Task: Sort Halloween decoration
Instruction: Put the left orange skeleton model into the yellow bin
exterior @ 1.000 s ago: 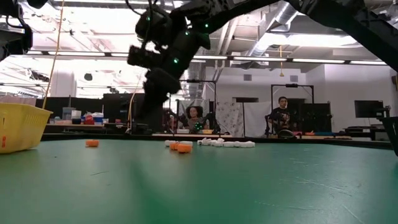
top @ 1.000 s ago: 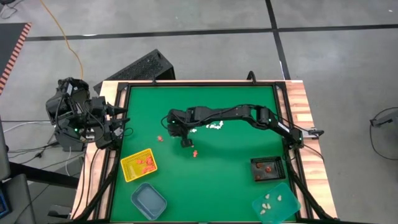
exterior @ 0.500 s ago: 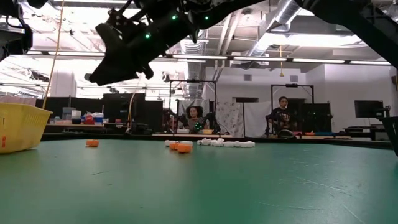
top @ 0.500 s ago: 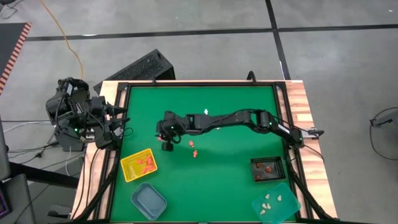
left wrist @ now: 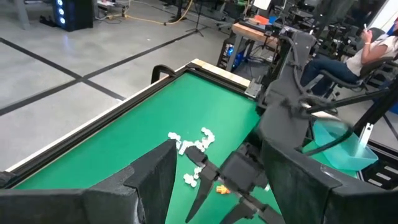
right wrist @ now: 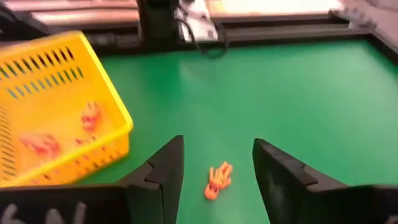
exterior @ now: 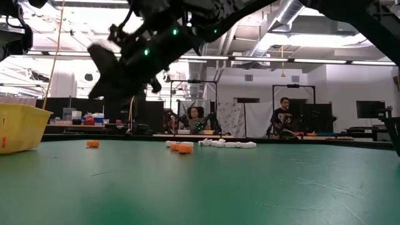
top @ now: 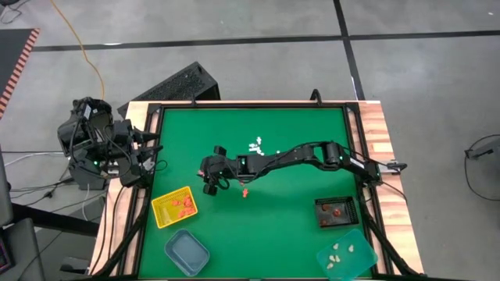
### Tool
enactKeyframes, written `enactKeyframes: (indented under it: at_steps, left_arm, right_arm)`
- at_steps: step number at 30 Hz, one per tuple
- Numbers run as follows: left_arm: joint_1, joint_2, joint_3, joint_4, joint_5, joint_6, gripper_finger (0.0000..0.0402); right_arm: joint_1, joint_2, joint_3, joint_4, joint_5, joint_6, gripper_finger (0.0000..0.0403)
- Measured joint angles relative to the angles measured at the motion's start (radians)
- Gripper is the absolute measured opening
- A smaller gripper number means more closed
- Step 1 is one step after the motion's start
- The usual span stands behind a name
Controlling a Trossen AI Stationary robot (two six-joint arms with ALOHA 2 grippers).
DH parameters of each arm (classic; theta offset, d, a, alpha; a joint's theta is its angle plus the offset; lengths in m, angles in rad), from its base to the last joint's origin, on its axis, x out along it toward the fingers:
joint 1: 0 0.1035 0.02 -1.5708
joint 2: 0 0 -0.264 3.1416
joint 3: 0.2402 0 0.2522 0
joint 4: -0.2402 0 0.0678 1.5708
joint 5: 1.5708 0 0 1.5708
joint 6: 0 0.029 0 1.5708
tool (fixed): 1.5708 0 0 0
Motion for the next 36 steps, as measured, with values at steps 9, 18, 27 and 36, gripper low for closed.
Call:
enactKeyframes:
  at_steps: [9,18,27,36]
  left_arm:
    - [0.000,0.000,0.000,0.000,0.001,-0.009,0.0226]
    - [0.000,0.000,0.000,0.000,0.017,-0.029,0.0226]
    - [0.000,0.000,0.000,-0.003,0.016,-0.029,0.0226]
    - [0.000,0.000,0.000,-0.010,0.015,-0.029,0.0226]
  right_arm:
    - [0.001,0.076,-0.010,0.095,0.004,0.042,0.0179]
    - [0.008,0.128,-0.010,0.086,-0.002,0.115,0.0178]
    - [0.007,0.153,-0.010,0.087,0.010,0.116,0.0178]
    - [0.002,0.164,-0.010,0.106,0.013,0.120,0.0156]
